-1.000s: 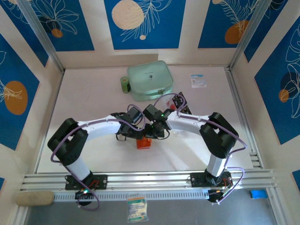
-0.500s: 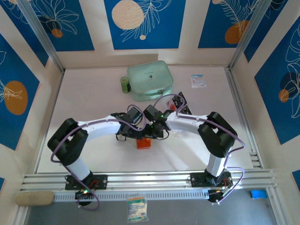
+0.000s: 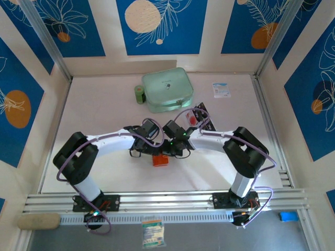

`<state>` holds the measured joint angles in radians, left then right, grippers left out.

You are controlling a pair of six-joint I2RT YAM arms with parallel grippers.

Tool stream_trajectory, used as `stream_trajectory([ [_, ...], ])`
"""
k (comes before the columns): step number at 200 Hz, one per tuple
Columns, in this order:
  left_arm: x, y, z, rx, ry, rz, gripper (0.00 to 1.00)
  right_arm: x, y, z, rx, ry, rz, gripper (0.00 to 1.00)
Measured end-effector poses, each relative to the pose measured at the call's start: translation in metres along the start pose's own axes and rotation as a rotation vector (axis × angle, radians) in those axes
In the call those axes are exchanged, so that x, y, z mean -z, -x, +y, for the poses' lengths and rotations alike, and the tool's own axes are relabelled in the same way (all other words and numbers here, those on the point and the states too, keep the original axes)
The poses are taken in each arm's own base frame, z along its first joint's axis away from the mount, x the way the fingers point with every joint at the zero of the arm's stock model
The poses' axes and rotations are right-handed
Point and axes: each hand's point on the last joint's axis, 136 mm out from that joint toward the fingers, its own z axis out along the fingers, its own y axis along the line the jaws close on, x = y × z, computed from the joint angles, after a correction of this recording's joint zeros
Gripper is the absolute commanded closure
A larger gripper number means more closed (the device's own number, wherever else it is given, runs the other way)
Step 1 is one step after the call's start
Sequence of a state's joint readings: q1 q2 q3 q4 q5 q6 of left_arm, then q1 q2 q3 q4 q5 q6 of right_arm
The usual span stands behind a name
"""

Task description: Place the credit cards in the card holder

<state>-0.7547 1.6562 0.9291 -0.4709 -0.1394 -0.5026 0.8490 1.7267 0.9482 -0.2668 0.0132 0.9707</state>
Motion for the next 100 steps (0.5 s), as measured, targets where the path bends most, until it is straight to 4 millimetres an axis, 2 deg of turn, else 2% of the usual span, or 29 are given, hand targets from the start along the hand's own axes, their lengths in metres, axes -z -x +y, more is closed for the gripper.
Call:
stream_trajectory([
  [100,0.0,0.0001,-0.0001,0.0,-0.001,0.0,0.0,0.0013,0.0047,-0.0051,-0.134,0.201,0.008,1.0],
])
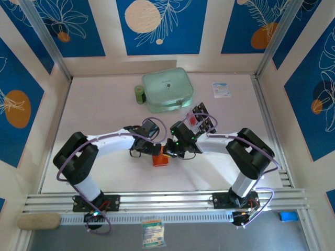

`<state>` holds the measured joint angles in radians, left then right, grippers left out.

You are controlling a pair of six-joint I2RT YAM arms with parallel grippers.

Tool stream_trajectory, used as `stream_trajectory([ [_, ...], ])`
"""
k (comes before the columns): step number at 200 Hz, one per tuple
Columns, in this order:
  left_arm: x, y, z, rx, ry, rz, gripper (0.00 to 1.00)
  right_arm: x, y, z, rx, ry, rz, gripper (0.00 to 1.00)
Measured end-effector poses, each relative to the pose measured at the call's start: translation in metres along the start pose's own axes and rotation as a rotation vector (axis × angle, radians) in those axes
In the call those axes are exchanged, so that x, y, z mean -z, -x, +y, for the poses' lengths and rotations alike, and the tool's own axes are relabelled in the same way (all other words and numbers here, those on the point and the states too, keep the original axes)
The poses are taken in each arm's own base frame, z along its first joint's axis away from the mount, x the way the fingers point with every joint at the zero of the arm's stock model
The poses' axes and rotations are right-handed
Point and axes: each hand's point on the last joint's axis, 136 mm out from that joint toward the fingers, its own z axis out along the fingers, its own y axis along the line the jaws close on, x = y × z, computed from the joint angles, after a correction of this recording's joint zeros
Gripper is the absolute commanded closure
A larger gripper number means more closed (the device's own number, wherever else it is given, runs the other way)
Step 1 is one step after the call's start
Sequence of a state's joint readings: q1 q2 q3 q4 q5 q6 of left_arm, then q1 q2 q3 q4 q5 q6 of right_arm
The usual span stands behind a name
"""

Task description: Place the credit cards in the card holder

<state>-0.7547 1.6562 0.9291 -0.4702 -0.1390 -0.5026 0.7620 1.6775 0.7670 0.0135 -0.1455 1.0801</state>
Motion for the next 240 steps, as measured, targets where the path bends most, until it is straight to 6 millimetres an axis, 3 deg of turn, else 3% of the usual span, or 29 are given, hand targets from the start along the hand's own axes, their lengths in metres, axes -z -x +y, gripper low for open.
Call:
stream_trajectory([
  [89,0.0,0.001,0.0,0.0,-0.001,-0.002,0.0,0.002,0.0,0.003,-0.012,0.049,0.007,1.0],
  [171,0.0,0.0,0.0,0.0,-0.002,-0.002,0.0,0.021,0.003,0.009,0.024,0.003,-0.004,1.0],
  [240,0.0,0.001,0.0,0.0,-0.002,-0.002,0.0,0.016,0.002,0.003,0.02,-0.02,0.011,1.0],
])
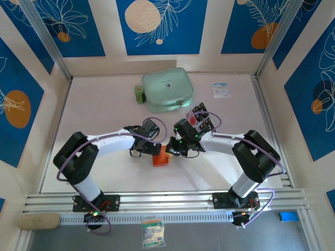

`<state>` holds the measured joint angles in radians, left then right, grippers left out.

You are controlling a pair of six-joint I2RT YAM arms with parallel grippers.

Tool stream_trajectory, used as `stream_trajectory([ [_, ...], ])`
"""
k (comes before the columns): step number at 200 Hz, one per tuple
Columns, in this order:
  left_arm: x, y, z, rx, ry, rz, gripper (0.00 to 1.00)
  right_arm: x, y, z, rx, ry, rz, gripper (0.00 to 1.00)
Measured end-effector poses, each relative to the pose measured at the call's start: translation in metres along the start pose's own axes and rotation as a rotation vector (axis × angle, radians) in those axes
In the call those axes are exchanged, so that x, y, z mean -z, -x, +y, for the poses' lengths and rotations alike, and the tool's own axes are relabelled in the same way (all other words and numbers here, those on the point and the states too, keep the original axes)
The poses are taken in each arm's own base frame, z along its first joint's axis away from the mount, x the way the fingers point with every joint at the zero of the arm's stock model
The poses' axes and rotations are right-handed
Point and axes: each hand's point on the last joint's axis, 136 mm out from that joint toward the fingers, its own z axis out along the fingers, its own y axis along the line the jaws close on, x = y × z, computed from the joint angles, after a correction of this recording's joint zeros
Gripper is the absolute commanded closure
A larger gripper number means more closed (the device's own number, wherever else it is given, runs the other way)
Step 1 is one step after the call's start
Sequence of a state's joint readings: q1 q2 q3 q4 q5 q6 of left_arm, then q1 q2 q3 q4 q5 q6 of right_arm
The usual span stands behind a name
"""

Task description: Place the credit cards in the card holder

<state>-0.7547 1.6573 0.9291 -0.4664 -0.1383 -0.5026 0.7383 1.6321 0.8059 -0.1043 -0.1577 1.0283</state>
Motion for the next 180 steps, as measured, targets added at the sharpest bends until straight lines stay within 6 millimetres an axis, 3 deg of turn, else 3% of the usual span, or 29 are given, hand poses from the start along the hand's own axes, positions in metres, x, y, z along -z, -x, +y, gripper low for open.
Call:
stream_trajectory([
  [180,-0.001,0.0,-0.001,0.0,-0.004,-0.001,0.0,-0.013,-0.002,-0.002,-0.004,-0.005,0.017,1.0],
])
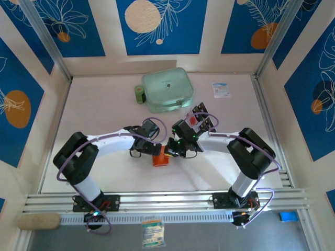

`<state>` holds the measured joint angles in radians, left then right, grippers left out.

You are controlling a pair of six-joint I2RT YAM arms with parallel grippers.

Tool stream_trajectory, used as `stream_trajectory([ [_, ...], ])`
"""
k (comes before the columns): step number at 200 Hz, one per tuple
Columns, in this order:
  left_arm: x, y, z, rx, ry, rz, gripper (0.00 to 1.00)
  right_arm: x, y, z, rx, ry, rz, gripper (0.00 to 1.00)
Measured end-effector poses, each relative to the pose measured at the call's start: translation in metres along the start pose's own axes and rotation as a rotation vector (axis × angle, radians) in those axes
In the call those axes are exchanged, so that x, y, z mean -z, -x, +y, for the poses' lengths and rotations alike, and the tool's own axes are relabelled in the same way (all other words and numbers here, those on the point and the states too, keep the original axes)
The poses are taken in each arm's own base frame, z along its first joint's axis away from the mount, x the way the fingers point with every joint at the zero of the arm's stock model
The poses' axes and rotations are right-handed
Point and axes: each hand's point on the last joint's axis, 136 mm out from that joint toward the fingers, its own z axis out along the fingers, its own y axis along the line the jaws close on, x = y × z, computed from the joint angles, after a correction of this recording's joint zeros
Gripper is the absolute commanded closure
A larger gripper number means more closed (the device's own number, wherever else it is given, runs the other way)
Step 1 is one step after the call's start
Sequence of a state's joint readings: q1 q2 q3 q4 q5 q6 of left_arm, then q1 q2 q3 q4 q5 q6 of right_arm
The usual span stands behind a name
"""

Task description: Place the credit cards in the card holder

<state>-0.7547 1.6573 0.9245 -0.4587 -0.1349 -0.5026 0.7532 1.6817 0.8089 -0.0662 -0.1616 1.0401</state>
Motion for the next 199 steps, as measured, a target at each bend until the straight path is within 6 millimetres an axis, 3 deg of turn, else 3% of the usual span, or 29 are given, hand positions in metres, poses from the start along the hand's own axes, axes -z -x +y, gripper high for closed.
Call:
stream_trajectory([
  [168,0.0001,0.0003,0.0,0.0,0.0,-0.001,0.0,-0.0017,-0.0013,-0.0048,-0.072,0.111,-0.037,1.0],
  [199,0.0001,0.0002,0.0,0.0,0.0,-0.001,0.0,-0.0009,-0.0002,-0.0004,-0.059,0.101,-0.025,0.9],
])
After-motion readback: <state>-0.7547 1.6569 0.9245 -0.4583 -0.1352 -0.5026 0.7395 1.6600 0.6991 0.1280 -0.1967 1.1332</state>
